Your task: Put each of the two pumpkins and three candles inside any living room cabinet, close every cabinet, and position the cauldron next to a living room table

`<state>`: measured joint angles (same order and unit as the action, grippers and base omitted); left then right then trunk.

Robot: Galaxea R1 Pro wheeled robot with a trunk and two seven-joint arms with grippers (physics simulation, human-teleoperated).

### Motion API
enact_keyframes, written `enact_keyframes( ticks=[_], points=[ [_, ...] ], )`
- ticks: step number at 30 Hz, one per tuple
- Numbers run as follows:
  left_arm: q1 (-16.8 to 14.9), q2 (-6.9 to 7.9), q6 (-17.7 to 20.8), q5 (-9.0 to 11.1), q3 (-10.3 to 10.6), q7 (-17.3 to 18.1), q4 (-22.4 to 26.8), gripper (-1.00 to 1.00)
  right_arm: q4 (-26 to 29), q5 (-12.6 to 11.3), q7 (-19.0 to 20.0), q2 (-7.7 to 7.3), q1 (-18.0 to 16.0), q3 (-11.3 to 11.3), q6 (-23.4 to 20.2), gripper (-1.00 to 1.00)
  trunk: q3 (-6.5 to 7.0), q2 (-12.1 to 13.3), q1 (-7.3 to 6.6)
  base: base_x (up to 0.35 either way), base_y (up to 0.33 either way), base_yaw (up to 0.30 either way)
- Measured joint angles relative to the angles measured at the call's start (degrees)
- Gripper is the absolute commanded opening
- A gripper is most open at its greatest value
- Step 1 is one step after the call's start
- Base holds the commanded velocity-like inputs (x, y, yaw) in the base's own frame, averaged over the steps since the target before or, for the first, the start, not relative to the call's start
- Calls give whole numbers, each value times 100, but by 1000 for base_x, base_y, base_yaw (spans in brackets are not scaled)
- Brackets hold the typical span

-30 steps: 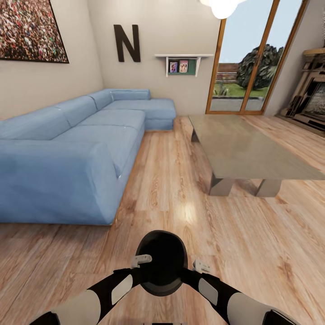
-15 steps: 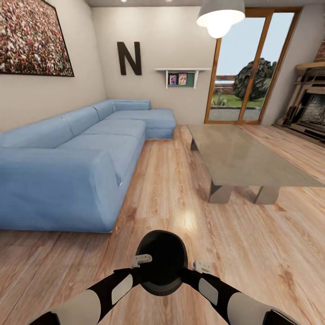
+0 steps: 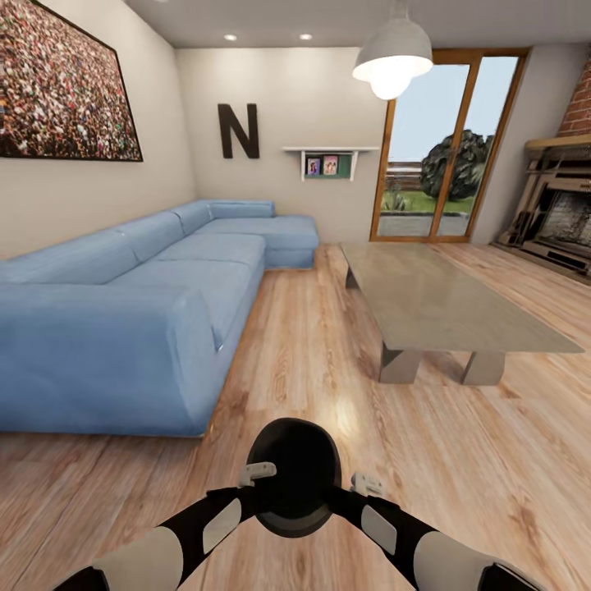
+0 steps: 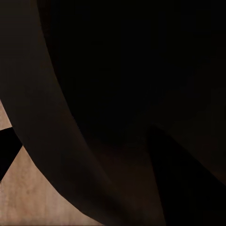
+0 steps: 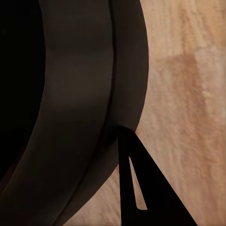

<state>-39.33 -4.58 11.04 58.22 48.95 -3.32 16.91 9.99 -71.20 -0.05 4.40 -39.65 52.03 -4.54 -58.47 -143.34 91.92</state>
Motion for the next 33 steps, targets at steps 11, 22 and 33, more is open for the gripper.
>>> enact_keyframes(
  ticks=[11, 22, 33],
  points=[
    [-1, -7, 1, 7, 5, 1, -13, -100, -3, -19, 0, -3, 1, 17, -7, -100, 235, 98, -69, 0, 0, 0],
    [0, -5, -1, 41, 29, 0, -18, -100, -10, -10, -3, 3, 0, 12, -13, -100, 362, 340, -202, 0, 0, -99],
    [3, -7, -20, 70, 51, -9, -17, -100, -5, -1, -8, -2, -2, 13, -18, -100, 396, 340, -202, 0, -163, -138]
  ],
)
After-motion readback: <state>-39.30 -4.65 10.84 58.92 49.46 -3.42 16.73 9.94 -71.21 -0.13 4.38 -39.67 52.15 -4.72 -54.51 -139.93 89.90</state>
